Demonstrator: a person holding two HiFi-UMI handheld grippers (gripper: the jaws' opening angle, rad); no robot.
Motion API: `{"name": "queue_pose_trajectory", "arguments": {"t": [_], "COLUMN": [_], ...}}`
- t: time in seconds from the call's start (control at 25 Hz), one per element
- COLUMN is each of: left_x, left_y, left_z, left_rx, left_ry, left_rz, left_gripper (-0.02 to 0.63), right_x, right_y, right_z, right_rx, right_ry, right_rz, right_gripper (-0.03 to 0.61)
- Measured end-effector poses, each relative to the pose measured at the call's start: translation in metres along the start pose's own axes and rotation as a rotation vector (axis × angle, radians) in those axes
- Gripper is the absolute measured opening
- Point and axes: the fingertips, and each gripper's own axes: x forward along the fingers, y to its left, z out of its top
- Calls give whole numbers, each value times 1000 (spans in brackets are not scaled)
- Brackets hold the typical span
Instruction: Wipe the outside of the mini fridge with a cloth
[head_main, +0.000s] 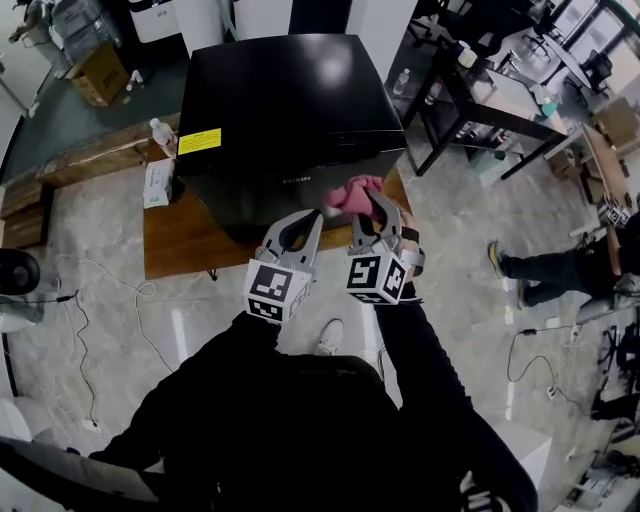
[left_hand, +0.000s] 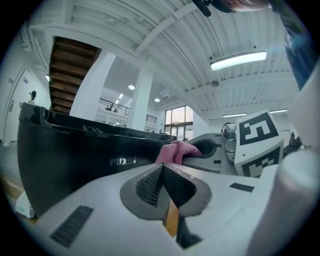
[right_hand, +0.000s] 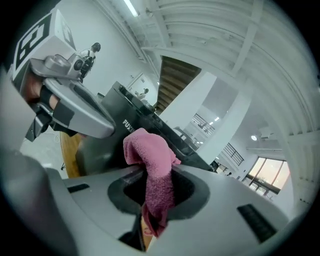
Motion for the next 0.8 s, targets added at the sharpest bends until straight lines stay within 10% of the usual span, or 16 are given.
{"name": "queue_pose_trajectory", "arguments": {"t": [0.8], "left_x": [51], "left_y": [-4], "left_z": [-8], "left_rx": [50], "left_ry": [-25], "left_rz": [301], "left_gripper": [6], "right_x": [45], "right_y": [4], "right_z": [-42], "right_rx": [-153], "right_ry": [-188], "right_rz": [186], "right_gripper": [75]}}
